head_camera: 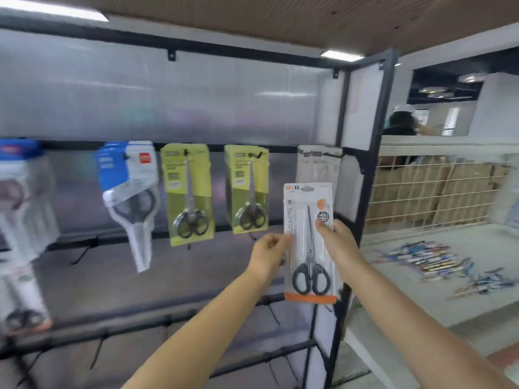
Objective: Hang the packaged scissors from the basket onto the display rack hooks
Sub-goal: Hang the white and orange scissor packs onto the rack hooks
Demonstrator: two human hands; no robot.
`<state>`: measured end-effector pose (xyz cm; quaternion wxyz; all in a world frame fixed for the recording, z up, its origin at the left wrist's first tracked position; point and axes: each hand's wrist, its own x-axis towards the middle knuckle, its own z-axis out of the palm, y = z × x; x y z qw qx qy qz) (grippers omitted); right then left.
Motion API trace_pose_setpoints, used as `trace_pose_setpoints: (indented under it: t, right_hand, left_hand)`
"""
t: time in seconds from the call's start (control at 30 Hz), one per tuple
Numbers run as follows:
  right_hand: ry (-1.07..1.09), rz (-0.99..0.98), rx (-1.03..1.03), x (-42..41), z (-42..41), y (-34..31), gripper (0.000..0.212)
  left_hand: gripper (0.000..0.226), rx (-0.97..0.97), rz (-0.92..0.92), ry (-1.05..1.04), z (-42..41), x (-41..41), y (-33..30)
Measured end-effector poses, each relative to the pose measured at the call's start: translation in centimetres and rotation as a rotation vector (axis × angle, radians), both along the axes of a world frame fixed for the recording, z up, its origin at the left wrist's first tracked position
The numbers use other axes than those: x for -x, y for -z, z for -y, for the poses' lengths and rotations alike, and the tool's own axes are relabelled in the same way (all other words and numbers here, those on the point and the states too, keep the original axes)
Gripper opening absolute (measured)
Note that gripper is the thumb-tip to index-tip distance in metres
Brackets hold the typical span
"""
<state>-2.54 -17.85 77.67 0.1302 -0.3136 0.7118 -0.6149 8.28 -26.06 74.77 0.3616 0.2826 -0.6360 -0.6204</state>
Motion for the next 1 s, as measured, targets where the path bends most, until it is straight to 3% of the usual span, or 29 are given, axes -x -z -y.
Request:
trace_pose_setpoints:
  t: [0.3,0.63,0.87,1.0]
  right_hand:
    - [-0.35,0.068,-0.079,-14.1,3.4,5.7,0.02]
    - [-0.671,0.086,-0.219,-29.5,8.5,9.7,0.017]
    - [-0.709,-0.008,-0.162,-36.8,16.1,6.8,0.008]
    - [-0.691,-0.161,-0.136,-40.1,20.6,5.1,0.009]
  left_hand:
    - [0.027,-0.092,0.11,-0.296,-1.7,-16.9,6.1]
    - [0.022,-0.258,0.0,-0.591,0.1,-32.1,10.7]
    - [0.021,-0.253,0.041,-0.658,5.6,-41.2,11.7]
    - [0.019,-0.223,0.064,-0.663,8.7,-45.3,11.9]
